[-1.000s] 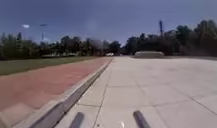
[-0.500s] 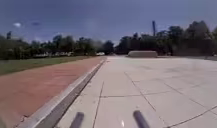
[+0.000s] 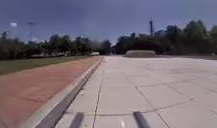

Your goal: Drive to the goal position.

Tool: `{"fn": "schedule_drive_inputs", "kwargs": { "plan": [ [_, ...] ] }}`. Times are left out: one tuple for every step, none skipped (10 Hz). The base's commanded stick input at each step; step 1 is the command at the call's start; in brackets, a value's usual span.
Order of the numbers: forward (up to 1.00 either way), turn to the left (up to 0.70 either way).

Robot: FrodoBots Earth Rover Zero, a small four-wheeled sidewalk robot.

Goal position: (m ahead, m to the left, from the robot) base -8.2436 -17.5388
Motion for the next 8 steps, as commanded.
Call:
{"fn": "schedule_drive_inputs", "kwargs": {
  "plan": [
    [1.00,-0.27],
    [1.00,-0.27],
    [1.00,-0.27],
    [1.00,-0.27],
    [1.00,-0.27],
    [1.00,-0.27],
    [1.00,-0.27],
    [1.00,-0.27]
  ]
}}
